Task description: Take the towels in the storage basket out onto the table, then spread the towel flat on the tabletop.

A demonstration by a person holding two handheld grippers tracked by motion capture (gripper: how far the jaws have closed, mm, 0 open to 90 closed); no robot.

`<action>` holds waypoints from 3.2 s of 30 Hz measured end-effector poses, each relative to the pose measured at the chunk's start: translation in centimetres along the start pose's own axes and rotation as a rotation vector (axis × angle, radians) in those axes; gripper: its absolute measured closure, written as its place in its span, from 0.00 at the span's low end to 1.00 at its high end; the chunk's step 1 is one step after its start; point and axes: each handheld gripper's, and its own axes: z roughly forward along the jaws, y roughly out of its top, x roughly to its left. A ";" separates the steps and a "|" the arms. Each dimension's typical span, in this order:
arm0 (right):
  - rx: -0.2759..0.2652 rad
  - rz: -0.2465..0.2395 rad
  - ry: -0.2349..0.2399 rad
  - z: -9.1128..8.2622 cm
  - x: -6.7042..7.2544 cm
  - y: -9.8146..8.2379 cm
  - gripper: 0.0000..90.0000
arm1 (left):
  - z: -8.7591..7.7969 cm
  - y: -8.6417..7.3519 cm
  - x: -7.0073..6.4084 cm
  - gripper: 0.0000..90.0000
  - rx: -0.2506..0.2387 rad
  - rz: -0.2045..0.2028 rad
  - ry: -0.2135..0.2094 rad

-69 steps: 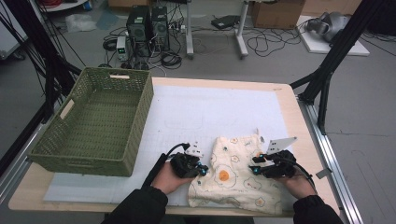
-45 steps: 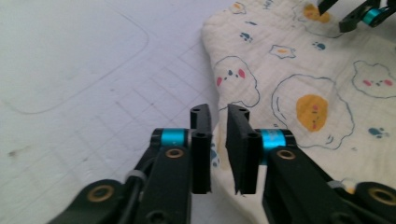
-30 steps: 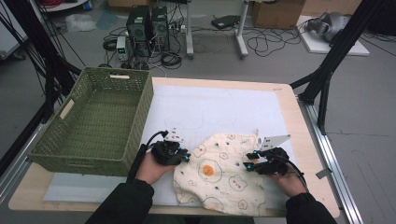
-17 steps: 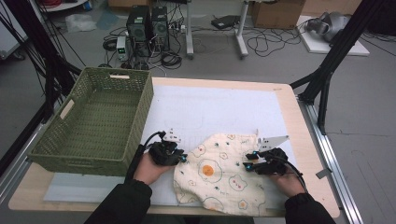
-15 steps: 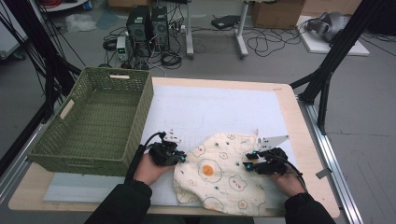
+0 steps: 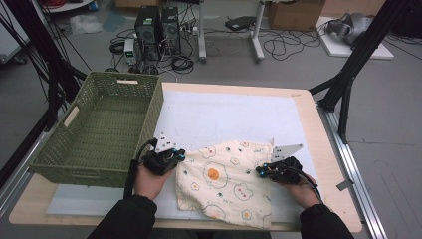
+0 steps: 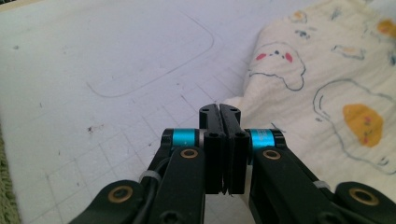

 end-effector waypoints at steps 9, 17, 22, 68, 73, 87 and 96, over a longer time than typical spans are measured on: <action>-0.041 0.030 0.046 -0.6 -0.7 0.9 0.84 | 0.8 0.2 -0.3 0.80 -0.023 -0.007 -0.106; 0.029 0.029 0.024 0.5 -0.8 0.9 0.73 | 2.9 -0.2 0.0 0.81 0.083 -0.021 -0.090; 0.030 0.022 0.027 0.8 -0.7 0.9 0.89 | 3.4 -0.6 -0.3 0.97 0.163 0.004 -0.073; -0.008 0.038 -0.024 0.7 -3.0 3.4 0.98 | 3.7 1.9 0.2 0.83 -0.004 -0.123 -0.086; -0.019 0.045 -0.025 0.6 -3.0 3.4 0.97 | 3.4 1.9 0.5 0.81 -0.024 -0.132 -0.083; -0.030 0.043 -0.025 0.4 -3.0 3.3 0.93 | 3.5 1.9 0.8 0.74 -0.036 -0.156 -0.087; -0.034 0.041 -0.023 0.3 -2.9 3.4 0.92 | 3.6 1.9 1.0 0.74 -0.033 -0.152 -0.090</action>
